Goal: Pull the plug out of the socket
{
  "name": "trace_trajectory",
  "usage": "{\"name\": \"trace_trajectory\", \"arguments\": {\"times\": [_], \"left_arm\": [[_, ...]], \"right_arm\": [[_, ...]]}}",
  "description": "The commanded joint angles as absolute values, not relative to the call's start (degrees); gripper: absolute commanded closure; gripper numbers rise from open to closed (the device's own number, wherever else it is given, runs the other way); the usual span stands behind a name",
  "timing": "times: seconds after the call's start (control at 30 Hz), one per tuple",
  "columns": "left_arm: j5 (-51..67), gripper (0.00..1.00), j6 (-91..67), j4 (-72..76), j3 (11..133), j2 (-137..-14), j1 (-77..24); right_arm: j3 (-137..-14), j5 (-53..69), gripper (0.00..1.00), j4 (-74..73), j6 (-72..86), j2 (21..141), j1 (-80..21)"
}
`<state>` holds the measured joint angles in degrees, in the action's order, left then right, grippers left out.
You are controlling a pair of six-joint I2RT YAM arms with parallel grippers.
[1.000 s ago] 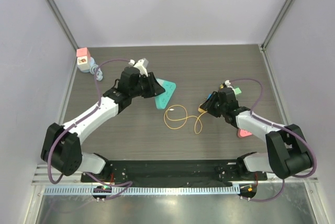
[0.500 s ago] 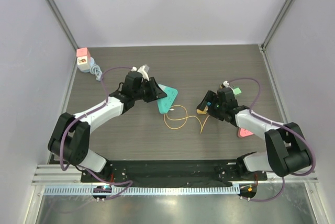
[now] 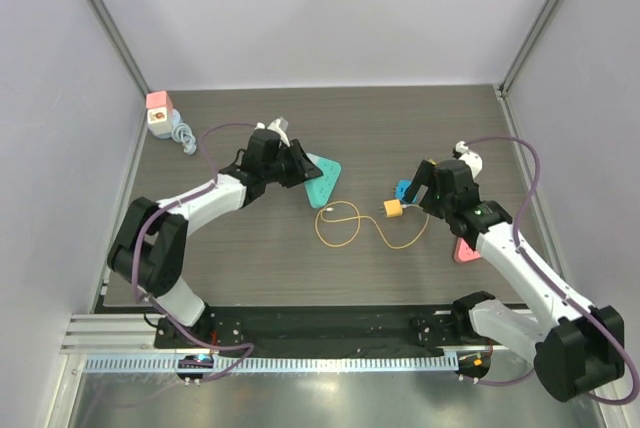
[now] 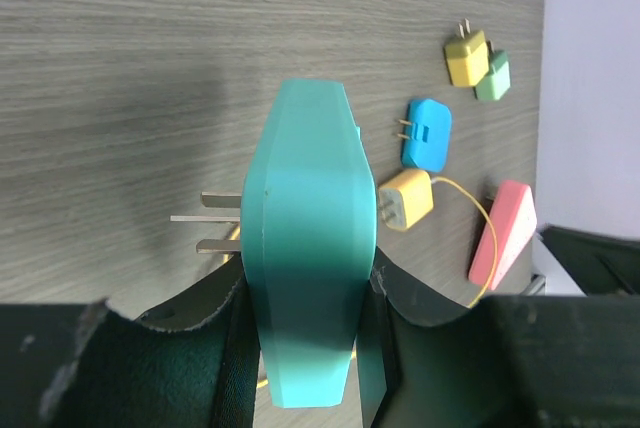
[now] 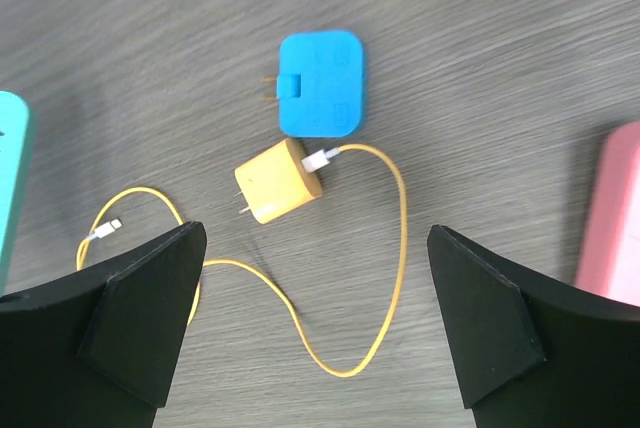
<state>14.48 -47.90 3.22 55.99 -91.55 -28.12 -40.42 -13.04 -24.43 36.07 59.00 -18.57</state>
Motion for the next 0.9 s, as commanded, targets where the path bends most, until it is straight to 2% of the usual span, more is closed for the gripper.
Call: {"name": "trace_trajectory", "arguments": {"times": [0.0,0.17,0.33,0.5,0.63,0.73,0.77,0.87], "left_arm": [[13.0,1.0,-49.9,7.5,60.8,-93.7,-27.8],[11.8,1.0,-53.6,11.2,63.6,-99.0,-26.5],[9.3,1.0,-55.8,19.3,68.5,-108.1,-24.3],[14.3,1.0,-55.9,28.6,79.6,-120.6,-19.7],[17.8,1.0,-55.8,27.4,90.7,-132.4,-16.5],[19.3,0.99,-55.5,22.8,98.9,-136.7,-14.2],[19.4,0.97,-54.9,19.5,102.3,-138.8,-13.8],[19.6,0.7,-52.7,12.2,107.4,-141.2,-12.7]], "right_arm": [[-43.2,-19.5,0.01,-30.0,33.1,54.3,-18.4],[-41.2,-22.1,0.01,-30.9,31.5,49.1,-18.4],[-40.1,-16.1,0.02,-30.9,32.0,43.3,-18.4],[-38.7,-13.2,0.02,-30.1,31.4,39.3,-18.4],[-37.9,-10.1,0.02,-28.6,30.6,38.0,-18.5],[-37.3,-9.1,0.02,-27.4,30.2,38.4,-18.4],[-37.2,-8.4,0.02,-27.2,30.1,38.6,-18.4],[-36.7,-7.5,0.02,-26.4,29.8,39.6,-18.4]]}}
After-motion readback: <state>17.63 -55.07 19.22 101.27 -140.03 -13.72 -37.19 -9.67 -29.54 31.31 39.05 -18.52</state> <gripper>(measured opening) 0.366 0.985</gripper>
